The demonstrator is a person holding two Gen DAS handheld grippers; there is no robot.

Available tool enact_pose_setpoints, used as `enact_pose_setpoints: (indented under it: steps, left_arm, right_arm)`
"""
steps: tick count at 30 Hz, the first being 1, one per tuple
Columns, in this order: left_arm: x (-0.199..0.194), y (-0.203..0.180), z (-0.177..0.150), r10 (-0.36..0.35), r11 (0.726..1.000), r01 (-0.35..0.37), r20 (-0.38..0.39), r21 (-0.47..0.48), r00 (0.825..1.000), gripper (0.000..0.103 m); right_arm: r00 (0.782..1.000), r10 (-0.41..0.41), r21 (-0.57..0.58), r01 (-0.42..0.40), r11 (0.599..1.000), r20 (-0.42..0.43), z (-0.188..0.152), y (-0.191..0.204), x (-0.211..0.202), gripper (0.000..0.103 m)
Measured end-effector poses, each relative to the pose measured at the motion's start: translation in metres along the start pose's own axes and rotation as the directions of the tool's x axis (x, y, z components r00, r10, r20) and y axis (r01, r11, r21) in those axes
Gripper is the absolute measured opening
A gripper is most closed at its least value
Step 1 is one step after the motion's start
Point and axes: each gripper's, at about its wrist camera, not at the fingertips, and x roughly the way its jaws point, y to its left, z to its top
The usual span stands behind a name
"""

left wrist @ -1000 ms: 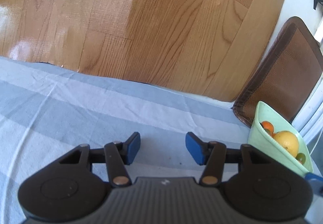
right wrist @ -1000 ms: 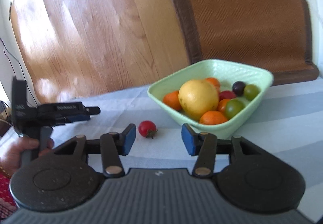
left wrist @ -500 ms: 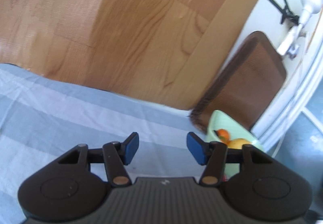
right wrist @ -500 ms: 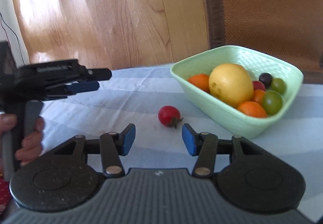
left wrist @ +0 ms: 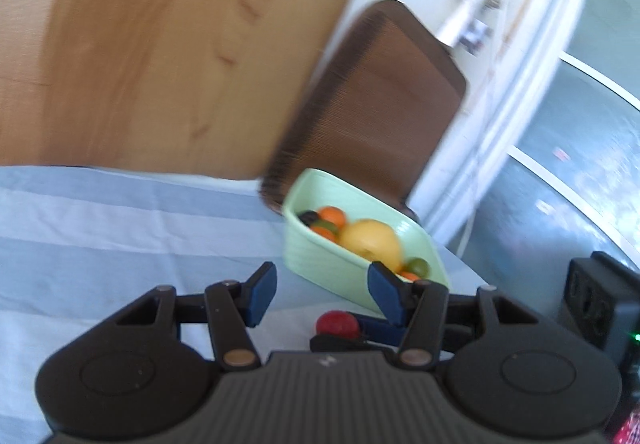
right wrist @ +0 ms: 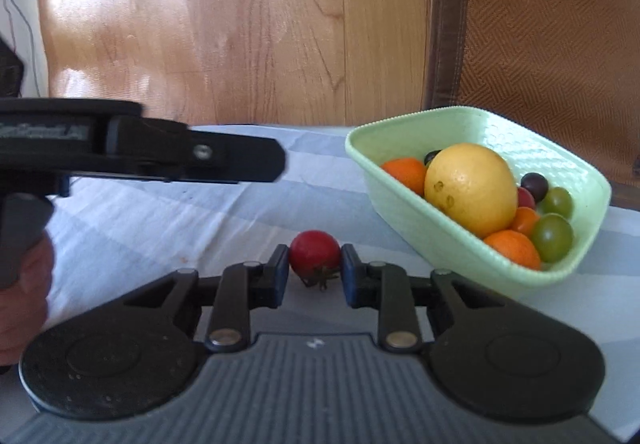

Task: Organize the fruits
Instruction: 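Close the right tool on the red tomato and lift it, then carry the red tomato in the right tool and release it into the basket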

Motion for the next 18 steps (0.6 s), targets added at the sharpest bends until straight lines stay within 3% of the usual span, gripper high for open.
enact_pose_setpoints:
  steps: [7, 12, 18]
  left_arm:
    - [0.007, -0.030, -0.013, -0.096, 0.994, 0.101, -0.081, 0.052, 0.992, 0.051]
    - [0.013, -0.076, -0.033, -0.085, 0.980, 0.113, -0.167, 0.165, 0.982, 0.051]
    - [0.003, -0.101, -0.056, -0.034, 0.989, 0.067, -0.248, 0.128, 0.968, 0.051]
  right_arm:
    - [0.996, -0.065, -0.012, 0.065, 0.998, 0.056, -0.032, 0.000, -0.061, 0.030]
    - [0.996, -0.072, 0.005, 0.072, 0.997, 0.045, -0.048, -0.011, -0.084, 0.030]
    - [0.998, -0.047, 0.022, 0.046, 0.999, 0.029, -0.059, -0.020, -0.091, 0.031]
